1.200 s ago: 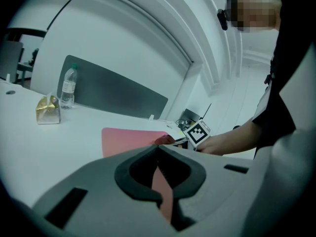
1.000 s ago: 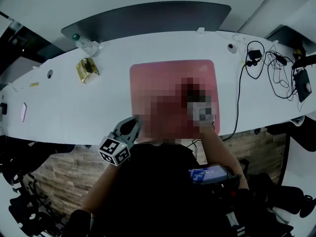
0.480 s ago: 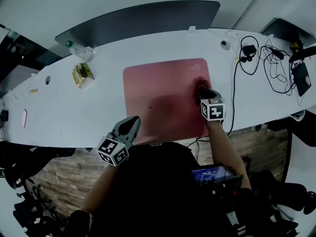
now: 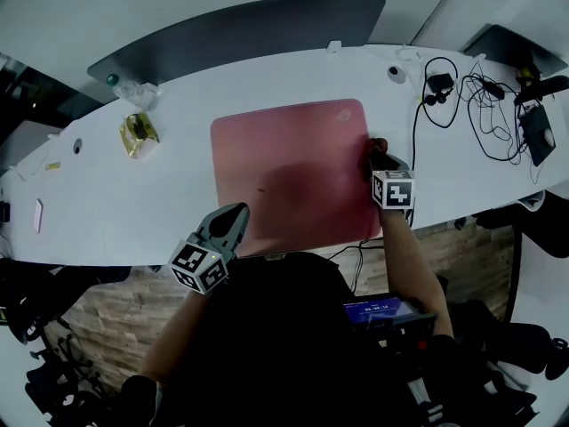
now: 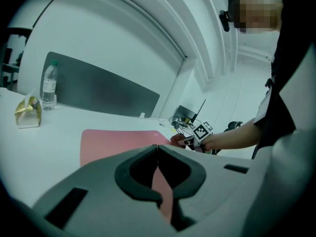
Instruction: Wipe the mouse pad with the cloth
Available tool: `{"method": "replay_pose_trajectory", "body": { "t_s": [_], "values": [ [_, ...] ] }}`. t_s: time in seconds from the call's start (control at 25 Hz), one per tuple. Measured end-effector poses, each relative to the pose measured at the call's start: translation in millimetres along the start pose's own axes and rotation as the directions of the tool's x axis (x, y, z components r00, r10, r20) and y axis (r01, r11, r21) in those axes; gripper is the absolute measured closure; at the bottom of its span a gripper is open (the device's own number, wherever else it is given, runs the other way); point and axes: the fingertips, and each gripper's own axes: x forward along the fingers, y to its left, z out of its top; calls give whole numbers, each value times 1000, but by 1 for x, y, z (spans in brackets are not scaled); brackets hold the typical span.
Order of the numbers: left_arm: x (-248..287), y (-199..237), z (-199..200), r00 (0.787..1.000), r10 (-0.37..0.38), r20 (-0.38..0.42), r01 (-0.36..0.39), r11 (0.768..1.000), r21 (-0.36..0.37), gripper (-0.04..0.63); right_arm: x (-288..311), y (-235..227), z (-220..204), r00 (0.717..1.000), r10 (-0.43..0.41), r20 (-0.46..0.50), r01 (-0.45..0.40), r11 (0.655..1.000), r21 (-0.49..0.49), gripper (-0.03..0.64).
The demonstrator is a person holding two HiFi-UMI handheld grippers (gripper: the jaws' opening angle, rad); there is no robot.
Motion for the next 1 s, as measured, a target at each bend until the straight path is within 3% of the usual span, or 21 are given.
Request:
{"method": "replay_pose_trajectory", "body": {
  "t_s": [0.48, 1.0],
  "values": [
    [-20, 15, 9, 997, 83, 9, -83, 996, -20, 586, 21, -38, 42, 997, -76, 15, 77, 993, -89, 500],
    [-51, 36, -2, 989, 139, 41, -136, 988, -79, 586, 45, 23, 48, 999, -5, -40, -2, 987, -161, 499]
  ]
}}
